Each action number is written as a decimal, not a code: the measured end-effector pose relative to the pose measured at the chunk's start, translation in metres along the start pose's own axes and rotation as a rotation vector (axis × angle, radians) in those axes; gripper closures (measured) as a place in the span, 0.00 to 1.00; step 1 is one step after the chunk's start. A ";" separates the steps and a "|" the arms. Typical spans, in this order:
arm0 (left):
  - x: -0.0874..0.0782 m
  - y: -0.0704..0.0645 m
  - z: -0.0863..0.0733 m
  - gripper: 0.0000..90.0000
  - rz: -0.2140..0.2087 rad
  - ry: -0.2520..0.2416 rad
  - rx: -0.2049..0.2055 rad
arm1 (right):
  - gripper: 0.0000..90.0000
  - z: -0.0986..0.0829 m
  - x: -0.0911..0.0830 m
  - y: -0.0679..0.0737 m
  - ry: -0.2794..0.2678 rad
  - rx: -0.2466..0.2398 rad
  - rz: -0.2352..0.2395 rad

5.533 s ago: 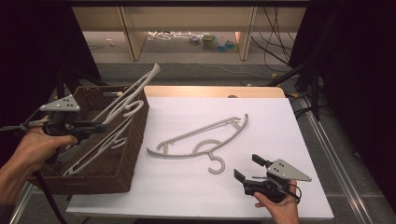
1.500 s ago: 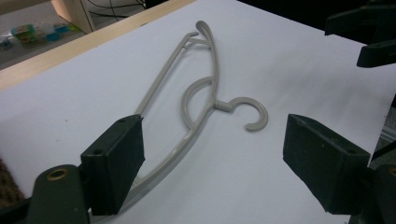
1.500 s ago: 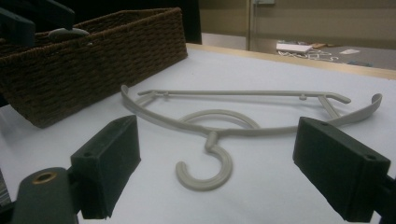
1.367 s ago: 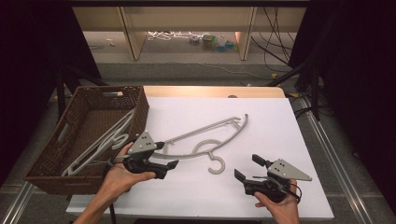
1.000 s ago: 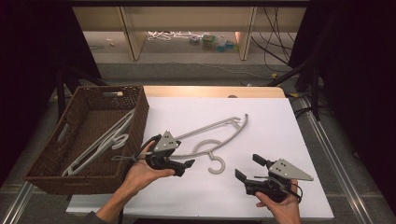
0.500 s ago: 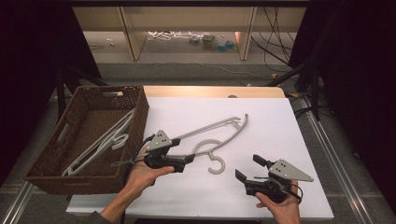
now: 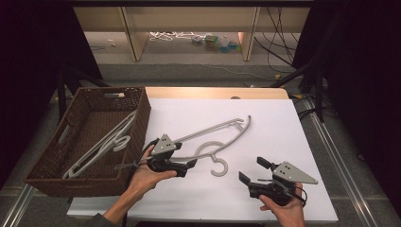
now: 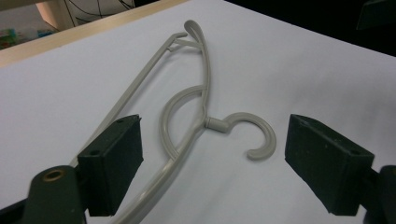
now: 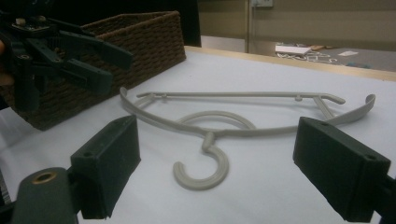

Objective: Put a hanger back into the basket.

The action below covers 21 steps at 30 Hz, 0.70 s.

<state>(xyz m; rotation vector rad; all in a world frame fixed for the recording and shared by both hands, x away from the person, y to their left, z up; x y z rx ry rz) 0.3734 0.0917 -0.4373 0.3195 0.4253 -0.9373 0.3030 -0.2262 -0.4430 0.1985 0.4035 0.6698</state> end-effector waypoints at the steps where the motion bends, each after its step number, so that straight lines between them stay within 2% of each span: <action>1: 0.002 0.000 0.000 0.19 -0.008 0.009 0.001 | 0.17 0.000 -0.001 0.000 0.006 -0.001 -0.007; 3: 0.008 0.000 0.001 0.19 -0.009 0.012 0.010 | 0.17 0.000 0.000 0.000 0.005 -0.005 -0.001; 4: 0.012 0.000 0.002 0.19 -0.014 0.034 0.022 | 0.17 0.000 0.003 0.002 -0.019 0.002 0.019; 5: 0.014 0.000 0.002 0.18 -0.020 0.056 0.030 | 0.17 0.000 0.002 0.002 -0.001 -0.003 0.017; 7: 0.021 0.000 0.003 0.19 -0.011 0.081 0.060 | 0.17 -0.001 0.002 0.002 0.012 -0.008 0.002; 8: 0.023 0.000 0.004 0.20 -0.006 0.103 0.090 | 0.17 -0.001 0.002 0.001 0.011 -0.011 -0.001; 10: 0.030 0.000 0.005 0.21 -0.009 0.139 0.125 | 0.17 -0.001 0.003 0.000 0.008 -0.007 -0.007; 12: 0.034 0.001 0.005 0.20 -0.026 0.169 0.124 | 0.17 0.000 0.003 0.001 0.006 -0.013 -0.005; 14: 0.036 0.003 0.006 0.20 -0.015 0.175 0.149 | 0.17 -0.001 0.004 0.002 0.001 -0.013 -0.004; 15: 0.037 0.003 0.005 0.21 -0.014 0.184 0.143 | 0.17 -0.001 0.004 0.002 -0.010 -0.009 0.007; 17: 0.039 0.006 0.004 0.22 -0.039 0.208 0.148 | 0.17 -0.001 0.004 0.002 -0.010 -0.008 0.004; 18: 0.040 0.008 0.003 0.21 -0.057 0.223 0.154 | 0.17 -0.001 0.002 0.001 0.008 -0.017 -0.016; 19: 0.041 0.008 0.003 0.22 -0.057 0.233 0.154 | 0.17 -0.001 0.002 0.001 0.010 -0.017 -0.016; 21: 0.045 0.010 0.002 0.24 -0.058 0.281 0.183 | 0.17 0.000 0.003 0.001 0.003 -0.018 -0.013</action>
Point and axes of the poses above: each handheld gripper's, and its own axes: x roughly forward along the jaws, z roughly out of its top, y roughly to its left, the point moved 2 cm from there along x, roughly forward along the jaws, and after that the axes turned 11 degrees about x, right-handed, at the moved point
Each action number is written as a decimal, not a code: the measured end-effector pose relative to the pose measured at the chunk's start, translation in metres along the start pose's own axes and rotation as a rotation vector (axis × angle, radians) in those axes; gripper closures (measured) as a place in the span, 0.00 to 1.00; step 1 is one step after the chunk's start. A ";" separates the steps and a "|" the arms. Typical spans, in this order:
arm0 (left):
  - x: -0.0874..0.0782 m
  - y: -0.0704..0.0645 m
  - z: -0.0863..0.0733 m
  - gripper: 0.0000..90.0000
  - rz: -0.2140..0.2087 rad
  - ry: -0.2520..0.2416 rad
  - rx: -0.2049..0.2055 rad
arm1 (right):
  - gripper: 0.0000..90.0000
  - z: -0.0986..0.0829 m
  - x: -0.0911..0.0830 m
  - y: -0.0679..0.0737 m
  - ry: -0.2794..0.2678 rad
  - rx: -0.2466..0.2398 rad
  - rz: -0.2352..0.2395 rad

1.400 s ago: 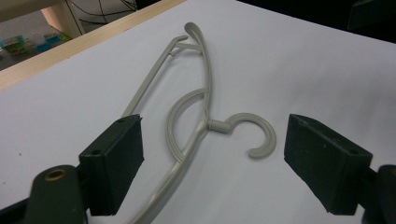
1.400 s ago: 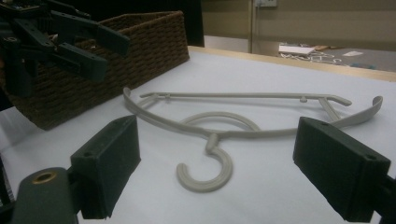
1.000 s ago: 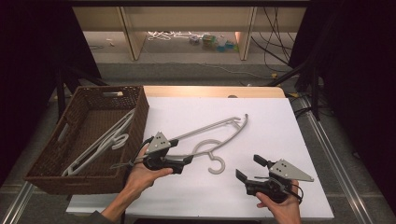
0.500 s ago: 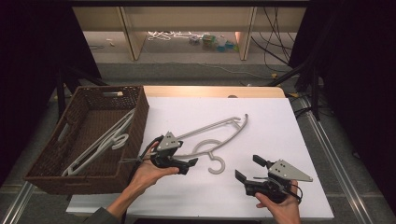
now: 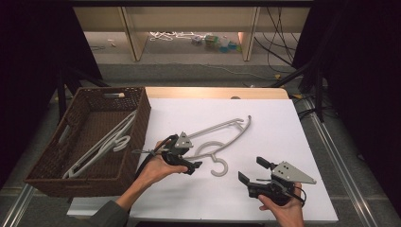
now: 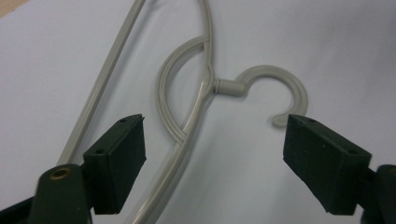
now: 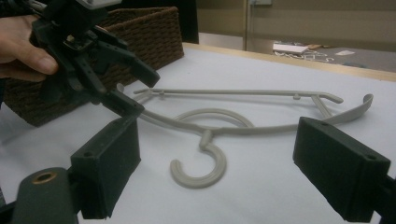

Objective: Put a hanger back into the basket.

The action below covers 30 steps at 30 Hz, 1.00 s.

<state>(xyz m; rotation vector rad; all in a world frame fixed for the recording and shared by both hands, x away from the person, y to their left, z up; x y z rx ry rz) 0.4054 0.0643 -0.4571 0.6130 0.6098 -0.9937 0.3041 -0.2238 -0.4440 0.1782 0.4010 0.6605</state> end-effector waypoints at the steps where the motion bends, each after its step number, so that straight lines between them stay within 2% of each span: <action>1: 0.003 0.001 0.000 0.25 0.001 0.030 0.019 | 0.17 0.000 -0.001 0.000 0.014 -0.003 -0.005; 2: 0.006 0.002 0.000 0.25 -0.006 0.058 0.040 | 0.17 0.000 -0.001 0.000 0.010 -0.003 -0.005; 3: 0.009 0.002 0.000 0.26 -0.024 0.090 0.043 | 0.17 -0.001 0.001 0.001 -0.005 0.008 0.008; 5: 0.016 0.004 0.001 0.29 -0.036 0.146 0.077 | 0.17 0.000 -0.001 0.000 0.016 -0.003 -0.008; 6: 0.018 0.005 0.001 0.32 -0.033 0.157 0.081 | 0.17 0.000 0.002 0.001 -0.011 0.006 0.014; 7: 0.020 0.007 0.001 0.33 -0.033 0.172 0.078 | 0.17 -0.001 0.002 0.001 -0.011 0.007 0.014; 8: 0.023 0.009 0.001 0.35 -0.029 0.189 0.084 | 0.17 0.000 -0.002 0.000 0.029 -0.006 -0.008; 9: 0.024 0.012 0.001 0.34 -0.039 0.217 0.102 | 0.17 0.000 -0.001 0.000 0.012 -0.005 -0.004; 11: 0.027 0.015 0.002 0.34 -0.056 0.240 0.095 | 0.17 0.000 0.000 0.000 0.004 -0.001 0.009; 14: 0.029 0.018 0.003 0.39 -0.061 0.248 0.104 | 0.17 0.000 0.000 0.000 0.001 0.003 0.011; 15: 0.030 0.019 0.003 0.39 -0.075 0.250 0.099 | 0.17 0.000 -0.001 0.000 0.001 0.004 0.010; 19: 0.035 0.024 0.002 0.43 -0.094 0.309 0.113 | 0.17 0.000 -0.002 0.000 0.013 0.010 0.009; 20: 0.037 0.025 0.002 0.45 -0.106 0.304 0.094 | 0.17 0.000 -0.001 0.000 0.004 0.004 0.012; 23: 0.040 0.027 0.003 0.50 -0.125 0.322 0.118 | 0.17 0.000 -0.001 0.001 0.009 0.009 0.015; 26: 0.041 0.028 0.001 0.57 -0.151 0.348 0.099 | 0.17 -0.001 -0.001 0.000 0.009 0.005 0.015; 27: 0.042 0.029 0.000 0.58 -0.155 0.345 0.077 | 0.17 -0.001 -0.001 0.000 0.008 0.007 0.017; 28: 0.043 0.031 0.000 0.60 -0.147 0.345 0.101 | 0.17 0.000 0.000 0.000 0.001 0.008 0.015; 30: 0.044 0.031 0.000 0.64 -0.165 0.340 0.076 | 0.17 -0.001 0.000 0.000 0.001 0.011 0.020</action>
Point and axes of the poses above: each handheld gripper's, and its own axes: x roughly forward along the jaws, z roughly out of its top, y roughly to its left, the point moved 2 cm from there along x, roughly forward along the jaws, and after that the axes turned 11 degrees about x, right-handed, at the moved point
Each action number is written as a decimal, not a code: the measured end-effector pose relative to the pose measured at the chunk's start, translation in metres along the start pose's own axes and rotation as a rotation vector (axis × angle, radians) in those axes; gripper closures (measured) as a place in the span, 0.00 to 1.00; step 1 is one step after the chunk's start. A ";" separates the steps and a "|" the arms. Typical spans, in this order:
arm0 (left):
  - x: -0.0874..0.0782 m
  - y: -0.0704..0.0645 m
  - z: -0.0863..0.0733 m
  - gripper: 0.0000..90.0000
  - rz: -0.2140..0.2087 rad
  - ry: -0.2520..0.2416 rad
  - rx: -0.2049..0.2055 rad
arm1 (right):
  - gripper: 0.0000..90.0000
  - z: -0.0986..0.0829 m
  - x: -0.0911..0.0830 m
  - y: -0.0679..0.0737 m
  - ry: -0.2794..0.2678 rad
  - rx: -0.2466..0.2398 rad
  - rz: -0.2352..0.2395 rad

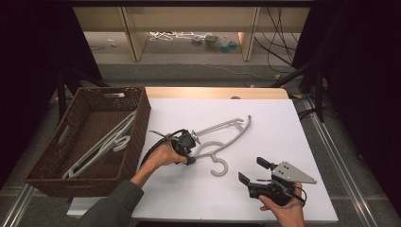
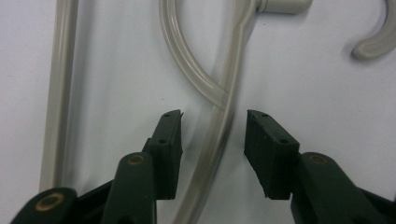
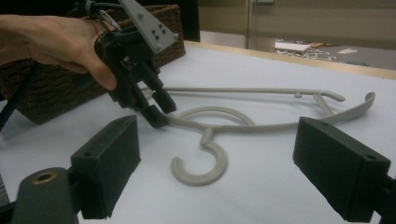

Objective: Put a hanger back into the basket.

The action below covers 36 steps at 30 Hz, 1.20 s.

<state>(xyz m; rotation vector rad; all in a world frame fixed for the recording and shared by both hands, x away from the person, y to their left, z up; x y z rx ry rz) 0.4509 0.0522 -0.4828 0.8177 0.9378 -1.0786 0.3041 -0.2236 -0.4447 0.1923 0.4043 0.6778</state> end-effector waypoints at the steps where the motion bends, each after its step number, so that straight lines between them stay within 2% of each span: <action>1: 0.000 -0.002 0.000 0.65 -0.016 0.002 -0.023 | 0.17 0.000 -0.001 0.000 0.013 -0.014 -0.016; 3: 0.000 -0.001 0.002 0.68 -0.018 0.014 0.005 | 0.17 0.000 -0.001 0.000 0.008 -0.014 -0.012; 4: 0.000 -0.002 0.003 0.69 -0.023 0.021 0.000 | 0.17 0.000 -0.001 0.000 0.015 -0.017 -0.015; 7: 0.000 -0.004 0.007 0.74 -0.029 0.058 0.036 | 0.17 -0.001 0.001 0.000 0.004 -0.004 0.000; 9: 0.000 -0.002 0.009 0.78 -0.041 0.073 0.049 | 0.17 0.000 -0.001 0.000 0.016 -0.013 -0.012; 15: 0.001 -0.003 0.013 0.86 -0.048 0.093 0.087 | 0.18 0.000 -0.001 0.001 0.016 -0.003 0.000; 17: 0.001 -0.004 0.013 0.87 -0.054 0.097 0.092 | 0.17 0.000 -0.001 0.000 0.018 -0.012 -0.015; 19: 0.001 -0.006 0.013 0.88 -0.047 0.094 0.114 | 0.18 0.000 -0.001 0.001 0.015 -0.005 0.000; 20: 0.001 -0.007 0.013 0.88 -0.046 0.092 0.117 | 0.18 0.000 -0.001 0.000 0.016 -0.017 -0.011; 22: 0.001 -0.007 0.014 0.90 -0.038 0.094 0.150 | 0.18 0.000 -0.001 0.000 0.018 -0.011 -0.015; 25: 0.000 -0.006 0.012 0.91 -0.039 0.080 0.151 | 0.18 0.000 -0.001 0.000 0.012 -0.009 -0.003; 26: 0.000 -0.007 0.011 0.91 -0.045 0.072 0.132 | 0.18 0.000 -0.001 0.000 0.013 -0.009 -0.003; 27: 0.000 -0.006 0.011 0.91 -0.044 0.071 0.138 | 0.18 0.000 -0.002 0.000 0.019 -0.012 -0.014; 28: -0.001 -0.004 0.011 0.91 -0.035 0.068 0.155 | 0.18 0.000 -0.001 0.000 0.014 -0.005 -0.001; 30: -0.003 -0.003 0.012 0.91 -0.026 0.052 0.141 | 0.18 0.000 0.000 0.000 -0.005 -0.002 0.001; 32: -0.007 -0.003 0.012 0.91 -0.026 0.035 0.142 | 0.18 0.000 -0.001 -0.001 0.008 -0.001 -0.001; 34: -0.012 -0.002 0.012 0.91 -0.027 0.020 0.135 | 0.18 0.000 -0.001 0.000 -0.002 0.000 0.004; 36: -0.017 -0.002 0.011 0.91 -0.018 -0.005 0.112 | 0.18 0.000 0.000 0.000 -0.002 0.002 0.004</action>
Point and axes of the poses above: each handheld gripper's, and its own axes: x roughly forward along the jaws, z roughly out of its top, y roughly to its left, the point moved 2 cm from there along x, roughly forward along the jaws, and after that the axes turned 11 degrees about x, right-handed, at the moved point
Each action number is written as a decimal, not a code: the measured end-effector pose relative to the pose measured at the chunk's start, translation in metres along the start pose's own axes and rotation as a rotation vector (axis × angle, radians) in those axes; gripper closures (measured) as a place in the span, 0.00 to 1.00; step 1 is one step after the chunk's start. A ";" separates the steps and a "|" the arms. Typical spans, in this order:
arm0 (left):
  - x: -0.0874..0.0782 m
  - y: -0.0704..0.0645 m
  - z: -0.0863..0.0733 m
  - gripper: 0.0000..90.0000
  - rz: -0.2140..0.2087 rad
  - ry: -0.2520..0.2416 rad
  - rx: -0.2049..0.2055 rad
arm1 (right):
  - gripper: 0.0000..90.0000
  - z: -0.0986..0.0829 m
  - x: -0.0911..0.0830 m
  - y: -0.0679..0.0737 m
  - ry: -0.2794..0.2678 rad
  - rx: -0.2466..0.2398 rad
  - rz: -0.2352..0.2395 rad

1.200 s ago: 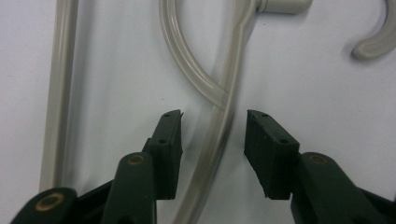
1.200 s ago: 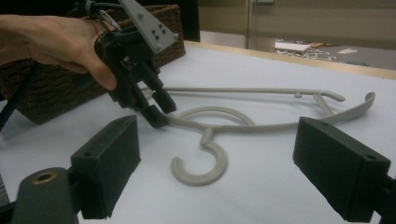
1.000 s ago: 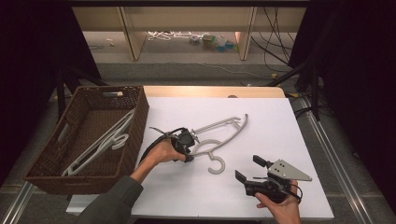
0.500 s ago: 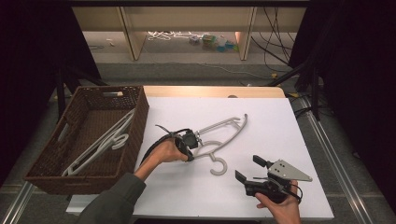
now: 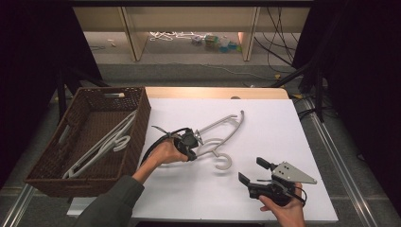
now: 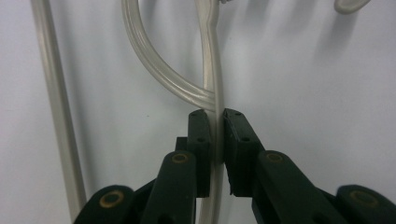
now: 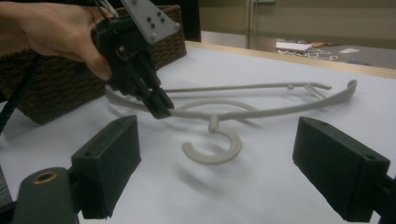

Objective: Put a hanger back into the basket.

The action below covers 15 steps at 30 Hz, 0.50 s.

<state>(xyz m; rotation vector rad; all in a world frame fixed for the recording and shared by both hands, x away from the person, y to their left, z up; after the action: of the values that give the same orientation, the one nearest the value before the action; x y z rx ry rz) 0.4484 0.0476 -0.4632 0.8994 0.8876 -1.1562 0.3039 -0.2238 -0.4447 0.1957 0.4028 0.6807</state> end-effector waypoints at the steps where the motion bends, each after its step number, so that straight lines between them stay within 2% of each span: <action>1: -0.003 0.001 -0.001 0.91 0.002 -0.005 -0.001 | 0.18 0.000 -0.001 0.000 0.018 -0.005 -0.009; 6: -0.017 0.004 -0.002 0.91 0.026 -0.056 -0.028 | 0.18 0.000 -0.001 0.000 0.020 -0.008 -0.019; 7: -0.021 0.006 -0.002 0.91 0.031 -0.066 -0.022 | 0.18 0.000 -0.001 0.000 0.021 -0.008 -0.020; 9: -0.029 0.007 -0.001 0.91 0.034 -0.090 -0.040 | 0.18 0.000 -0.001 0.000 0.019 -0.011 -0.017; 11: -0.036 0.007 0.001 0.91 0.046 -0.100 -0.037 | 0.18 0.000 -0.001 0.000 0.020 -0.009 -0.019; 12: -0.039 0.007 0.002 0.91 0.051 -0.106 -0.043 | 0.18 -0.001 0.001 0.000 0.006 -0.001 -0.003; 15: -0.049 0.011 0.004 0.91 0.055 -0.112 -0.065 | 0.18 0.000 -0.001 0.000 0.020 -0.008 -0.019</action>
<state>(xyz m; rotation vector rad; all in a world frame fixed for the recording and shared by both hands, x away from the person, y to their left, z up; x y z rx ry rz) 0.4511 0.0631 -0.4154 0.7936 0.8003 -1.1131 0.3036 -0.2245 -0.4448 0.1774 0.4204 0.6663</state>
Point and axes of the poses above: each handheld gripper's, and its own axes: x roughly forward along the jaws, z roughly out of its top, y roughly to its left, the point moved 2 cm from there along x, roughly forward along the jaws, and after that the axes turned 11 degrees about x, right-handed, at the moved point
